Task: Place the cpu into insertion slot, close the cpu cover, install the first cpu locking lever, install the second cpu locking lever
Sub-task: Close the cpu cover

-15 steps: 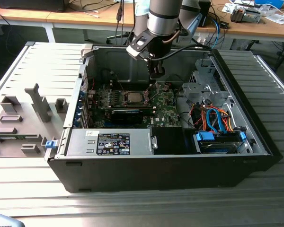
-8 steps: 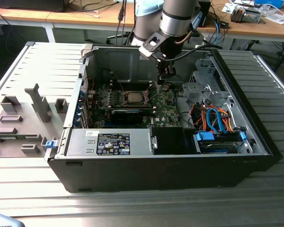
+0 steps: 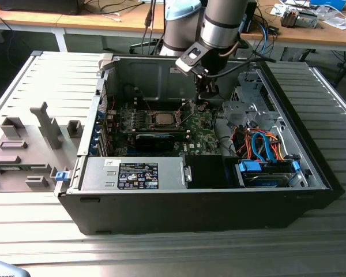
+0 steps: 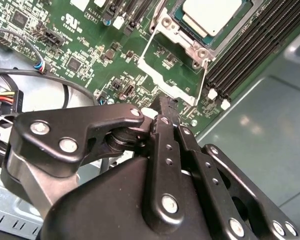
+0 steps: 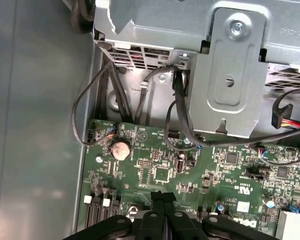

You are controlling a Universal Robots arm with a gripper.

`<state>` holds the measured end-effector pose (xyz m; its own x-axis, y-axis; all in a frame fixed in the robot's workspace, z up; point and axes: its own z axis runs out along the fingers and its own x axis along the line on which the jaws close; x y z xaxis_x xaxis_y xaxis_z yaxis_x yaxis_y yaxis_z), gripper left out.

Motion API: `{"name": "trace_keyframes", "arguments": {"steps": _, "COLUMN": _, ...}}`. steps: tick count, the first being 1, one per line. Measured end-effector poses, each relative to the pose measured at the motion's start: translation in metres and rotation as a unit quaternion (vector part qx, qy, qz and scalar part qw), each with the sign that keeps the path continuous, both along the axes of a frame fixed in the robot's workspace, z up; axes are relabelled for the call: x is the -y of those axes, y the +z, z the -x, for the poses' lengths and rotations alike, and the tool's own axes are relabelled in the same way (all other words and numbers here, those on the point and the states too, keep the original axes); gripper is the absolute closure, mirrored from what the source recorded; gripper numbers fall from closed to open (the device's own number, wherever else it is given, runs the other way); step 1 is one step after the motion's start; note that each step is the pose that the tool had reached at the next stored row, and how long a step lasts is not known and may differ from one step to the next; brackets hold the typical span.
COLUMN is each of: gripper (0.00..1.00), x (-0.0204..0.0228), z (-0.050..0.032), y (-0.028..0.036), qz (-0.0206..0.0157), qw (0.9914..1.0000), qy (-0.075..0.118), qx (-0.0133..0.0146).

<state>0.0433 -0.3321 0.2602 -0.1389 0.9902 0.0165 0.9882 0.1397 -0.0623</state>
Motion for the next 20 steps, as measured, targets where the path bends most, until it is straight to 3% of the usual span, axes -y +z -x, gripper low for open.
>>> {"name": "trace_keyframes", "arguments": {"steps": 5, "gripper": 0.89, "x": 0.0000, "z": -0.0004, "y": -0.0056, "qz": -0.0009, "qw": 1.00000, "qy": 0.000, "qx": -0.0012}}
{"name": "trace_keyframes", "arguments": {"steps": 20, "gripper": 0.89, "x": 0.0000, "z": -0.0004, "y": -0.0094, "qz": -0.0013, "qw": 1.00000, "qy": 0.000, "qx": -0.0012}}
